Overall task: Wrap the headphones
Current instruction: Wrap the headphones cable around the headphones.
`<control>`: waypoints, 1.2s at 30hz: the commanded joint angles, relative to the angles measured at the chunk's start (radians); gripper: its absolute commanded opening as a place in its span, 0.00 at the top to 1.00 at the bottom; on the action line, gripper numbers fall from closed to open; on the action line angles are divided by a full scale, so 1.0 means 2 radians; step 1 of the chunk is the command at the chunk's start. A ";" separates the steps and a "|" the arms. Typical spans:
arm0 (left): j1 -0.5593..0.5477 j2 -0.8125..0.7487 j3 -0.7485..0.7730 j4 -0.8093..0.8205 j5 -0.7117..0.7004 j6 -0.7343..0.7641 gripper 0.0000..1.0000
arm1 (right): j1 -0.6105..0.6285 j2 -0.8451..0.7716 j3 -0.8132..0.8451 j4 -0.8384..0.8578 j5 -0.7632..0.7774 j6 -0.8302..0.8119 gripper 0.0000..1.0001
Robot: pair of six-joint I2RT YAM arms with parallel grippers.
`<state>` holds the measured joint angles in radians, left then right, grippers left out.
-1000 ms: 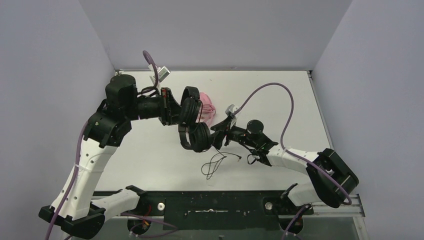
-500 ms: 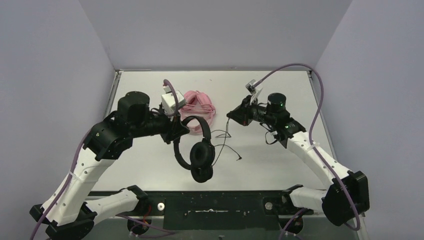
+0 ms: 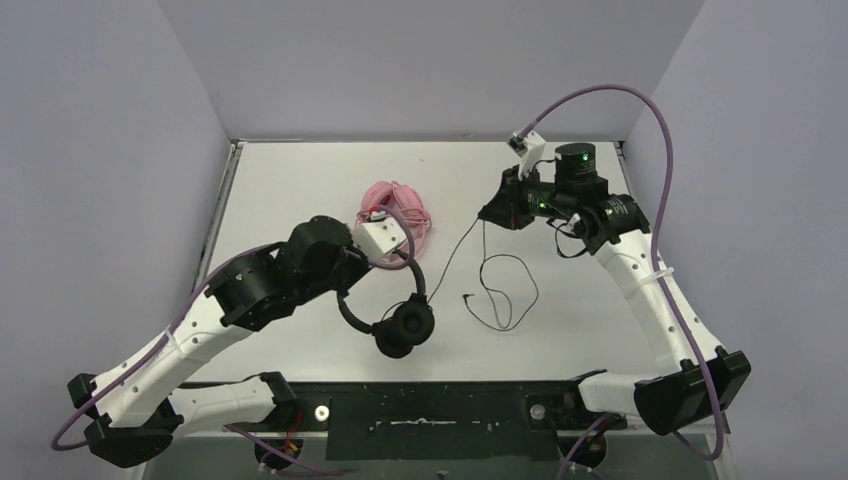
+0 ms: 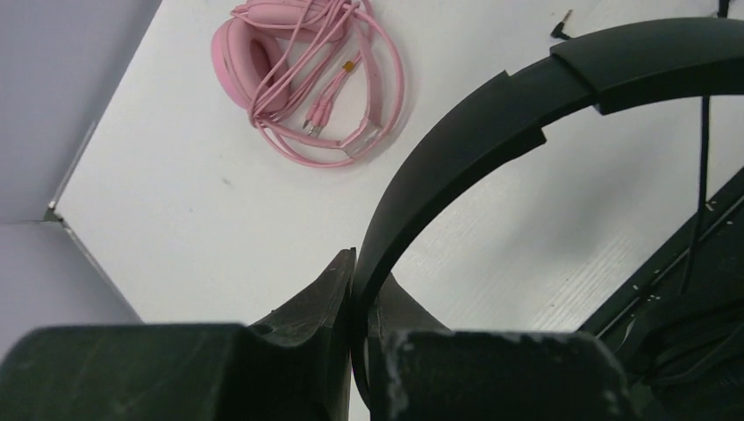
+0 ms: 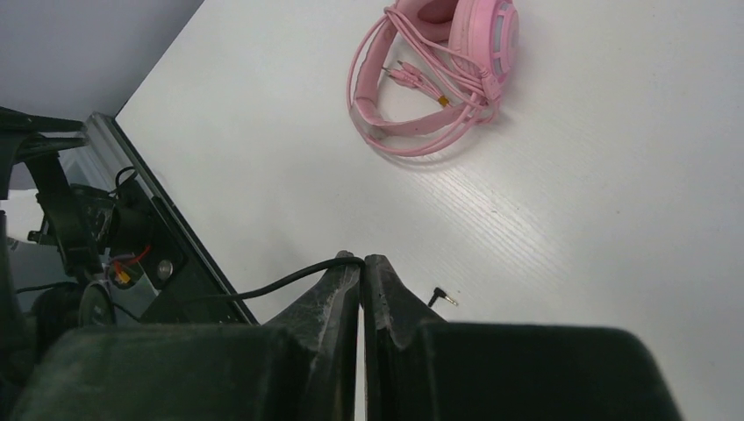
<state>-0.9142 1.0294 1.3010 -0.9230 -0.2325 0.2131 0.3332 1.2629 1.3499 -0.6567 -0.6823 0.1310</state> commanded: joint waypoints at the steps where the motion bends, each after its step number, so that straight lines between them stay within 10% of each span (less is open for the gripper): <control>1: -0.025 0.009 0.002 0.042 -0.089 0.023 1.00 | -0.002 0.015 0.061 -0.055 -0.002 0.003 1.00; 23: -0.037 0.128 0.003 0.026 -0.277 -0.133 1.00 | -0.005 0.050 0.138 0.003 -0.191 0.192 1.00; 36: 0.018 0.212 0.082 -0.047 -0.238 -0.322 1.00 | 0.003 0.037 0.093 0.137 -0.219 0.313 1.00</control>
<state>-0.9127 1.4528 1.3956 -0.9943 -0.7406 -0.2775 0.3336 1.3701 1.5555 -0.5205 -1.0790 0.6609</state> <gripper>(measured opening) 0.040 0.032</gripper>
